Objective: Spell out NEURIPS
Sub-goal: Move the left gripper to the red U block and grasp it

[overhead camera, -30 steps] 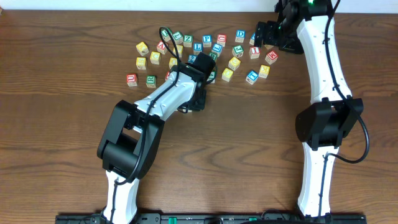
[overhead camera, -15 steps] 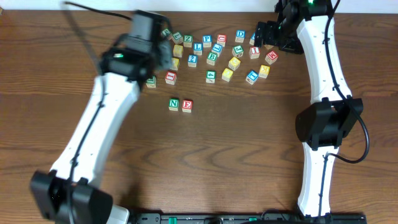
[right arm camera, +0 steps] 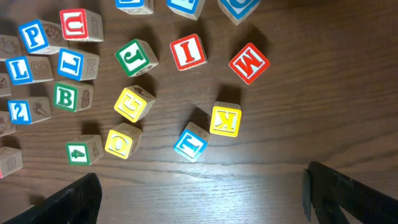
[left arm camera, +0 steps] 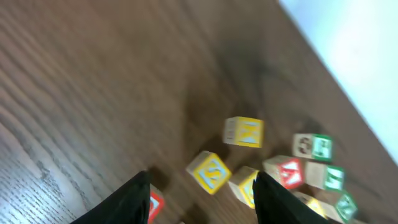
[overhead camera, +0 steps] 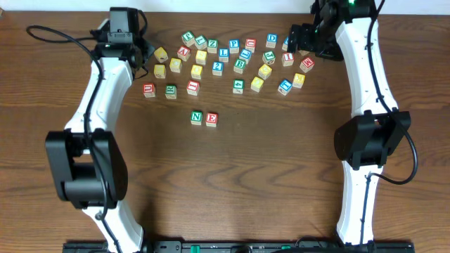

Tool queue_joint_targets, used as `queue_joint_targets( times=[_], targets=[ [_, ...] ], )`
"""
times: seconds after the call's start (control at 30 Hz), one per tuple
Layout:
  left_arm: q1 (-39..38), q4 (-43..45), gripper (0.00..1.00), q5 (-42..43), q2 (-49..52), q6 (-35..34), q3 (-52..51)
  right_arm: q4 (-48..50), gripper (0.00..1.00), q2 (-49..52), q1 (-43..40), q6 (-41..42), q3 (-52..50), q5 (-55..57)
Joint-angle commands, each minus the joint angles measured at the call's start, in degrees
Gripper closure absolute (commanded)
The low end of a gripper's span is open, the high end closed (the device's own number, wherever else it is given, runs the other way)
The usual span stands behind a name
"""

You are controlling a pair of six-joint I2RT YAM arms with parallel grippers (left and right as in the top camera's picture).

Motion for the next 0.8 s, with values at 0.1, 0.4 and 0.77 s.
queue_joint_targets(
  times=[0.1,0.4,0.77],
  targets=[
    [1.2,-5.5,0.48,-1.7,6.8,-8.8,0.4,0.0,0.01,-0.8,0.6,0.4,1.1,-0.2],
    [1.1,-7.4,0.48,-1.7,8.2,-13.1,-1.9,0.0,0.01,-0.8,0.6,0.4,1.1,-0.2],
    [1.0,-7.1,0.48,1.2,10.4,-16.3,-3.3,0.0,0.01,-0.8,0.6,0.4,1.1,-0.2]
  ],
)
